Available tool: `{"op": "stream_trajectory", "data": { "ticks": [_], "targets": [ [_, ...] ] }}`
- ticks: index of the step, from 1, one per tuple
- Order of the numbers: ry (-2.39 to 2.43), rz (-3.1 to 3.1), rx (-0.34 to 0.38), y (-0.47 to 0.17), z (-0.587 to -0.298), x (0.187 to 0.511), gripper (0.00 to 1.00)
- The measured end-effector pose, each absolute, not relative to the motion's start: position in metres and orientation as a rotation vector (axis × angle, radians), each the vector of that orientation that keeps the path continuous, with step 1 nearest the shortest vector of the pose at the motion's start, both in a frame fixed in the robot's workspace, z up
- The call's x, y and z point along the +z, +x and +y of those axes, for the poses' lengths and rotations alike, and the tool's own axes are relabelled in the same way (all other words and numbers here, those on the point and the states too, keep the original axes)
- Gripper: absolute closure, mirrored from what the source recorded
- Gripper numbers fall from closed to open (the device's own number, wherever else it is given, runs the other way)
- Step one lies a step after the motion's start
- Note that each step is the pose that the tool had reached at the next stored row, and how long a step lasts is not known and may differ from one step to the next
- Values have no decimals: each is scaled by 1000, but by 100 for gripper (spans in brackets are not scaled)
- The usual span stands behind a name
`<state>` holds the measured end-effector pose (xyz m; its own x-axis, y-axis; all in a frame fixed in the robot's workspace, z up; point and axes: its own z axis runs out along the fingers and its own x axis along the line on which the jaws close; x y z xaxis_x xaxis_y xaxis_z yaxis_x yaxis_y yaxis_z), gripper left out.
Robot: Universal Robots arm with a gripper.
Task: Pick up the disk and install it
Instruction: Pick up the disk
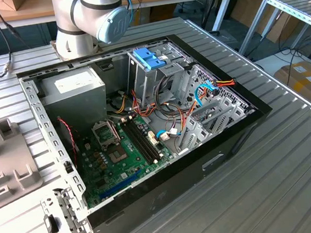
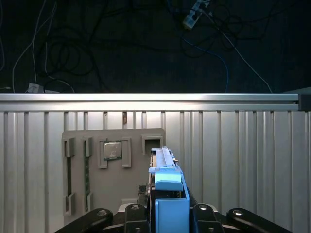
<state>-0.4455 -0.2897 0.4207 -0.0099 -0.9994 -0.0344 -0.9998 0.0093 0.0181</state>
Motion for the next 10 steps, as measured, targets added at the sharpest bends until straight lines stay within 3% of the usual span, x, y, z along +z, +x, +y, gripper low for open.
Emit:
{"op": "stream_trajectory", "data": {
  "ticks": [10],
  "targets": [
    [-2202,2223,58,-446,-290,431,63]
  ]
}}
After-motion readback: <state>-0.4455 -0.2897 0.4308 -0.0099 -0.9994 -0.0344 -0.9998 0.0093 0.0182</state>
